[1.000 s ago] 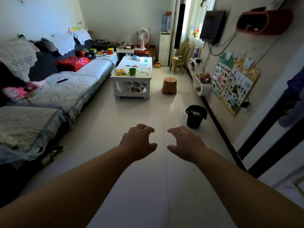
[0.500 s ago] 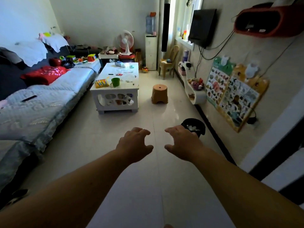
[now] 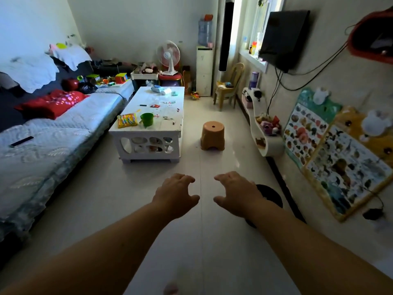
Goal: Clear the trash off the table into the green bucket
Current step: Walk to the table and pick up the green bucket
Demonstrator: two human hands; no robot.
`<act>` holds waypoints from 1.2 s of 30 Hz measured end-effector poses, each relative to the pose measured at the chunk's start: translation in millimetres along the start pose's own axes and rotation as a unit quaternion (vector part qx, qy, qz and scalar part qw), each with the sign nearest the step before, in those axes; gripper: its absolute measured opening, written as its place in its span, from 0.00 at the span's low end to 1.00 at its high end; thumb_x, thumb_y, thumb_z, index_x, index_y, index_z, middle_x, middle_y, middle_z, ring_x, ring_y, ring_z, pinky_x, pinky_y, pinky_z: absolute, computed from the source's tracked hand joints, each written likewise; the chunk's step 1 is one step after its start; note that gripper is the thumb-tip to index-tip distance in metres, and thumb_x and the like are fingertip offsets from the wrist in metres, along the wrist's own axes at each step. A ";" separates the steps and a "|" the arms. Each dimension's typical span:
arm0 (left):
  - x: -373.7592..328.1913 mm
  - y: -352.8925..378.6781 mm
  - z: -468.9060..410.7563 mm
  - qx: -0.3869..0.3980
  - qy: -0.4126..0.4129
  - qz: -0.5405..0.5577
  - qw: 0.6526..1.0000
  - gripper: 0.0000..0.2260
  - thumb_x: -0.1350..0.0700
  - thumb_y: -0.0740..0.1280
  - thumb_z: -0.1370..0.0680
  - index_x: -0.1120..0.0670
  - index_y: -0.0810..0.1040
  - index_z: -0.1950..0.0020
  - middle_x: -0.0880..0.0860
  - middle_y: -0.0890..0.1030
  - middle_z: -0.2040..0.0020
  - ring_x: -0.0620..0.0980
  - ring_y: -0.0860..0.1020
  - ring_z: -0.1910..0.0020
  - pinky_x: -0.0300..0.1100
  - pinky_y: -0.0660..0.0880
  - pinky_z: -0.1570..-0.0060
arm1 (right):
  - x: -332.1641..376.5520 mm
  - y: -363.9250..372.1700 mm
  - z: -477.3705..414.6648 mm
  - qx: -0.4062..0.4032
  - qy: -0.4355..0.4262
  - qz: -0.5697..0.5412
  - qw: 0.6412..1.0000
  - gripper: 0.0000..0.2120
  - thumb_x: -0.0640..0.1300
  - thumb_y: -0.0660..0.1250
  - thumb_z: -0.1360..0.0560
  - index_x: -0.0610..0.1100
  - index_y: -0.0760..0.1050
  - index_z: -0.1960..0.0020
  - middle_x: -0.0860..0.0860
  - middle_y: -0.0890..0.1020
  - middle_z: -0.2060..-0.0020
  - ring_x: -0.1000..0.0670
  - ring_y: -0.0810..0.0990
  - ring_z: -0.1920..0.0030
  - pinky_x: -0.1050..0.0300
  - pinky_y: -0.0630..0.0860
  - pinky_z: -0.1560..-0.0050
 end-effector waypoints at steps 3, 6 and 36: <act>10.0 -3.0 -69.1 0.001 0.012 -0.006 1.000 0.28 0.43 0.67 0.27 0.47 0.67 0.28 0.51 0.67 0.28 0.52 0.67 0.31 0.52 0.70 0.36 | -13.0 -2.8 -69.5 -0.003 0.003 0.010 1.000 0.30 0.57 0.65 0.26 0.54 0.60 0.27 0.50 0.66 0.28 0.46 0.68 0.30 0.46 0.67 0.33; 23.0 -16.4 -149.1 -0.005 0.027 -0.021 0.999 0.28 0.42 0.67 0.26 0.46 0.66 0.28 0.51 0.67 0.27 0.52 0.66 0.30 0.52 0.69 0.35 | -22.4 -11.5 -151.0 -0.009 0.006 0.019 1.000 0.30 0.58 0.65 0.26 0.54 0.61 0.27 0.50 0.67 0.28 0.46 0.68 0.30 0.46 0.67 0.33; 81.0 -91.2 -871.8 -0.018 -0.055 0.014 0.998 0.28 0.41 0.65 0.28 0.46 0.68 0.29 0.50 0.68 0.29 0.52 0.67 0.32 0.52 0.68 0.34 | -161.8 -130.4 -876.9 0.012 -0.103 0.097 0.990 0.29 0.60 0.63 0.27 0.55 0.61 0.28 0.50 0.67 0.29 0.45 0.69 0.32 0.45 0.68 0.34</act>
Point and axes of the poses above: each hand's wrist, its own z-axis away from the middle knuckle, its own y-axis out of the palm, x = y × z, the point moved 9 cm from there along -z, towards the middle knuckle
